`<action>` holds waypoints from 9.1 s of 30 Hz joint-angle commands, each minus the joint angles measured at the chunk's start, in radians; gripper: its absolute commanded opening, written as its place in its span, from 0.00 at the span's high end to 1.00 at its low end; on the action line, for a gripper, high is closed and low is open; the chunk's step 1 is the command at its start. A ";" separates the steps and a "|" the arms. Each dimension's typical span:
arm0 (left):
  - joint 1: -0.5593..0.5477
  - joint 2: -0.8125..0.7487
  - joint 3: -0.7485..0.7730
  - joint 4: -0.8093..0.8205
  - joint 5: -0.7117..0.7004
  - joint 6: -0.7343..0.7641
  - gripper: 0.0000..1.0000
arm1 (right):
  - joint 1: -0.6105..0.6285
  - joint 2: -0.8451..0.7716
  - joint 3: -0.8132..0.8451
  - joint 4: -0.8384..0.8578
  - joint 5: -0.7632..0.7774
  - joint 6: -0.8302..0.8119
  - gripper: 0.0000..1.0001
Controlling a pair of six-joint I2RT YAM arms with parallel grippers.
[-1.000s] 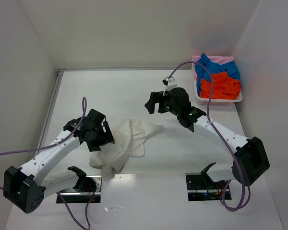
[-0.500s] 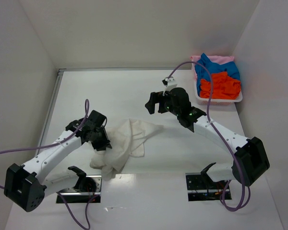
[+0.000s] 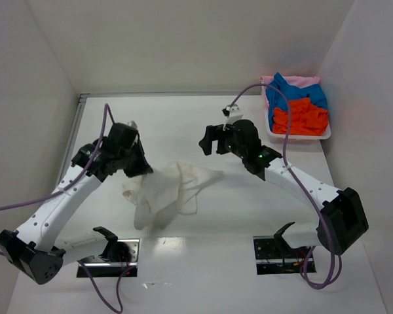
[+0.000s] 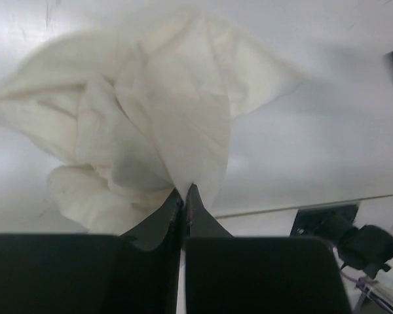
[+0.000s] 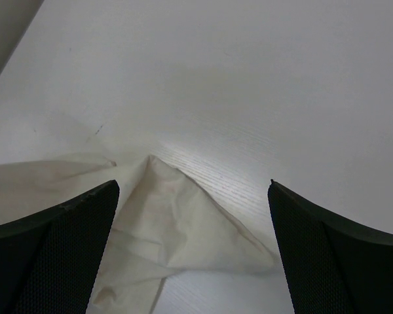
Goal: Fold and stack the t-shirts
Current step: Flatten out the tshirt
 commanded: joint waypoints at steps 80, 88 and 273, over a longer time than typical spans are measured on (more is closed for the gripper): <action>0.193 0.310 0.176 0.404 -0.009 0.307 0.00 | -0.037 -0.025 -0.025 -0.203 0.050 0.028 0.08; 0.202 0.319 0.149 0.413 0.011 0.317 0.00 | 0.044 0.067 -0.004 -0.194 0.104 0.062 0.08; 0.643 0.233 1.061 0.413 -0.004 0.329 1.00 | -0.160 -0.095 0.906 -0.263 0.587 -0.280 1.00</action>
